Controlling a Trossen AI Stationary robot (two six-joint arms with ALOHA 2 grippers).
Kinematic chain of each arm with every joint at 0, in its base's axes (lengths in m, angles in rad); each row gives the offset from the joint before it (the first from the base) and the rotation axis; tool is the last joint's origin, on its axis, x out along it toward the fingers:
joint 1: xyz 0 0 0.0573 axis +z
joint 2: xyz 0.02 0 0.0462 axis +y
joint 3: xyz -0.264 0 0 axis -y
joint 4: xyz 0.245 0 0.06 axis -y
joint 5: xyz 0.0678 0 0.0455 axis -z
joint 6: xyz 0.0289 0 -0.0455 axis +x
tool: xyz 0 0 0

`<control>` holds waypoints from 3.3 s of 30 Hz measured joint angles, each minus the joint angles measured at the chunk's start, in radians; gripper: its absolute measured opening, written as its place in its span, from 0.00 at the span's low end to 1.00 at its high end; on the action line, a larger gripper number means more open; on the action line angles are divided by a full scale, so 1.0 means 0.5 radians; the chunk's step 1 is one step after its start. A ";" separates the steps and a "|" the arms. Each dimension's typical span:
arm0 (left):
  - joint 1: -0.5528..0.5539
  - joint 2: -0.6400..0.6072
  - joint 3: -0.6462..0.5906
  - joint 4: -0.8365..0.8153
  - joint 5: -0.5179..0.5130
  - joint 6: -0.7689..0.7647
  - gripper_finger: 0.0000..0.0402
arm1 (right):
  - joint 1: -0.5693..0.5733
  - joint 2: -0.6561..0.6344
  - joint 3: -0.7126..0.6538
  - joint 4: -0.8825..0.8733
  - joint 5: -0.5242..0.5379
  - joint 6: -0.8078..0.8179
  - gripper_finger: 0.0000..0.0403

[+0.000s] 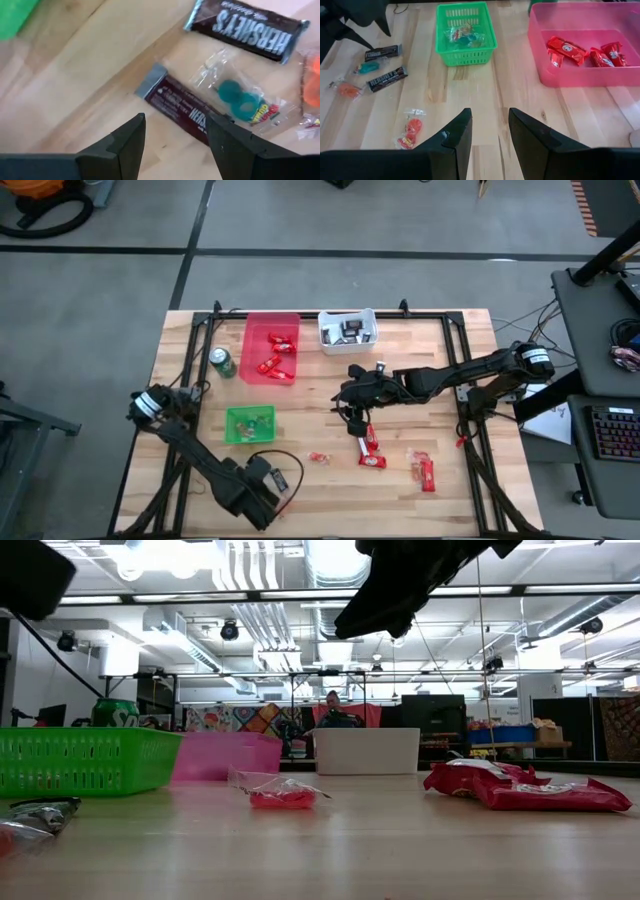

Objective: Organize candy in baskets
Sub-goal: Put the brown chocolate into the white bin

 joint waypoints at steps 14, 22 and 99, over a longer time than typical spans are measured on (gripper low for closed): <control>-0.183 0.030 -0.010 0.154 -0.226 -1.043 0.47 | 0.031 0.001 0.046 -0.007 -0.003 0.050 0.31; -0.217 0.124 -0.013 0.162 -0.326 -1.202 0.47 | 0.049 0.001 0.046 -0.011 -0.002 0.036 0.31; -0.210 -0.285 -0.282 0.201 -0.510 0.510 0.09 | 0.093 0.008 0.034 -0.005 -0.002 0.048 0.31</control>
